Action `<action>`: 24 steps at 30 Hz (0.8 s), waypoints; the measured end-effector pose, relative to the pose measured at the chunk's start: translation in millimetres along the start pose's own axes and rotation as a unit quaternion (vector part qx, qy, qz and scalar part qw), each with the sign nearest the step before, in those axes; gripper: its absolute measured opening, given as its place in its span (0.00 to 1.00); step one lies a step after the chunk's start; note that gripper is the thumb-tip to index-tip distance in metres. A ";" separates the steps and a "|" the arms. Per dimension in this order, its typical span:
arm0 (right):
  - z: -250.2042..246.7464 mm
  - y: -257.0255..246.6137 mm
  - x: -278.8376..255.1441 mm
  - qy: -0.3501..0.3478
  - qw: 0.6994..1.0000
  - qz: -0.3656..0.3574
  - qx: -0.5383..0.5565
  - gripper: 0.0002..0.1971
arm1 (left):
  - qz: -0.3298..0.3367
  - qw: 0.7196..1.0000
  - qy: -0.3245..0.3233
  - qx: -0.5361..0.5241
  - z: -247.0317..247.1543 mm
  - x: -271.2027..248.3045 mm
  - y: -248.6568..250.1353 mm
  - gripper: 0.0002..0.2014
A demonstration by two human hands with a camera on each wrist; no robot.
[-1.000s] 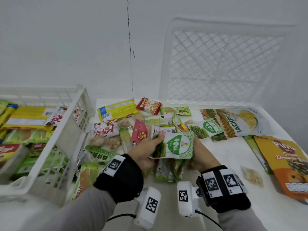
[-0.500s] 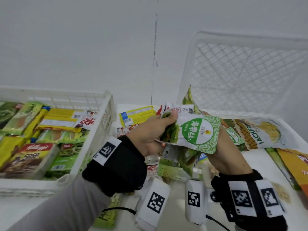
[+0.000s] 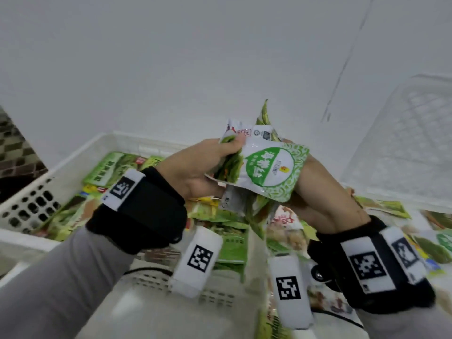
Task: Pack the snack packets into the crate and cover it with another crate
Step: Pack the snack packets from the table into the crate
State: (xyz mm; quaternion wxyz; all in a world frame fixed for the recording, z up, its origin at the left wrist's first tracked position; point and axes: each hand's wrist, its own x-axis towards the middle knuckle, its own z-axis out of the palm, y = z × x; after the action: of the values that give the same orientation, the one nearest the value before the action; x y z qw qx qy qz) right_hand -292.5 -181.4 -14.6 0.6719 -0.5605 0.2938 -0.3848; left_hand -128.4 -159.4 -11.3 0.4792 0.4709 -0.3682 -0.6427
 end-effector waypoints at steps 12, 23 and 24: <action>164.6 67.9 120.4 -0.003 0.996 0.083 -0.016 0.15 | 0.005 0.989 0.133 0.061 -207.2 -14.9 30.5 0.12; 162.8 112.0 155.0 0.083 0.945 0.071 -0.308 0.26 | 0.151 0.842 0.360 0.372 -258.7 -14.8 1.5 0.21; 156.6 112.4 155.6 0.100 0.937 0.065 -0.329 0.25 | 0.182 0.824 0.360 0.399 -255.3 -15.4 2.2 0.20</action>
State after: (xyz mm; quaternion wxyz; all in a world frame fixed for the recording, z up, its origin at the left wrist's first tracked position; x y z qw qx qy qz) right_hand -59.4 -222.1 -87.8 0.4410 -0.6885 0.5052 -0.2760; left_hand 118.3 -150.8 -78.2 0.4562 0.7431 -0.4730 -0.1262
